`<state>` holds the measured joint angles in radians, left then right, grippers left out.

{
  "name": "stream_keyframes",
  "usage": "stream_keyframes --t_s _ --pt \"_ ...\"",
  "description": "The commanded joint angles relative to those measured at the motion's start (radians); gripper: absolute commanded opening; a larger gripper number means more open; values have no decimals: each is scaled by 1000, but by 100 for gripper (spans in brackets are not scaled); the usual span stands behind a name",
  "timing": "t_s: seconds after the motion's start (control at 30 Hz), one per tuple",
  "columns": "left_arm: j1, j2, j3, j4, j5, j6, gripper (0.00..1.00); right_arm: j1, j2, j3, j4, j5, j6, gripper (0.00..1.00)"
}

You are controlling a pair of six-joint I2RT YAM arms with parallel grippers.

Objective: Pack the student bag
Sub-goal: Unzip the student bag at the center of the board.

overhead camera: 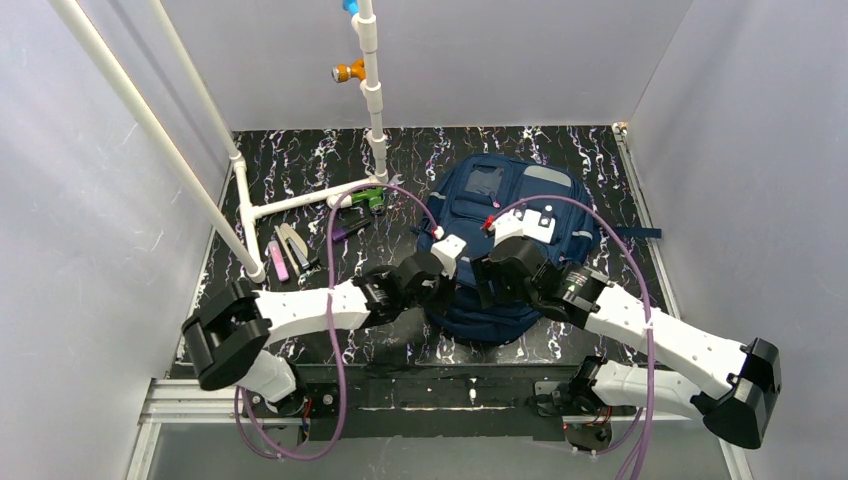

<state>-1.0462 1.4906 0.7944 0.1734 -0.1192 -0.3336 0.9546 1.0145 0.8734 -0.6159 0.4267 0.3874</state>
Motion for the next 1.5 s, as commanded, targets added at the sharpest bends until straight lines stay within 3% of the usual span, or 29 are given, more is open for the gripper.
stream_keyframes --t_s 0.0,0.07,0.27,0.43,0.47,0.57,0.67,0.73,0.8,0.97,1.17,1.33,1.47 --pt "18 -124 49 -44 169 -47 0 58 -5 -39 95 -54 -52 81" --pt "32 -132 83 -82 221 -76 0 98 5 -57 128 -30 -89 82" --pt "50 -139 134 -164 269 -94 0 215 32 -110 229 257 -243 83" --pt "52 -162 106 -142 285 -127 0 225 79 -135 302 436 -269 73" --pt "53 -168 98 -135 285 -135 0 225 92 -135 305 464 -260 67" --pt "54 -179 91 -144 258 -146 0 224 138 -128 279 597 -194 26" --pt "65 -198 90 -235 83 -167 0 225 154 -91 142 675 -36 1" --pt "90 -206 90 -334 -96 -206 0 225 125 -83 94 656 19 1" --pt "157 -200 74 -374 -190 -237 0 225 69 -109 137 585 -7 1" --pt "319 -122 111 -307 -166 -192 0 223 12 -100 105 449 2 1" --pt "334 43 300 -298 -90 -145 0 224 87 51 11 173 -6 1" --pt "342 25 317 -343 -68 -133 1 217 94 222 -43 268 92 1" --pt "370 -69 262 -391 10 -156 27 151 161 337 -55 280 49 1"
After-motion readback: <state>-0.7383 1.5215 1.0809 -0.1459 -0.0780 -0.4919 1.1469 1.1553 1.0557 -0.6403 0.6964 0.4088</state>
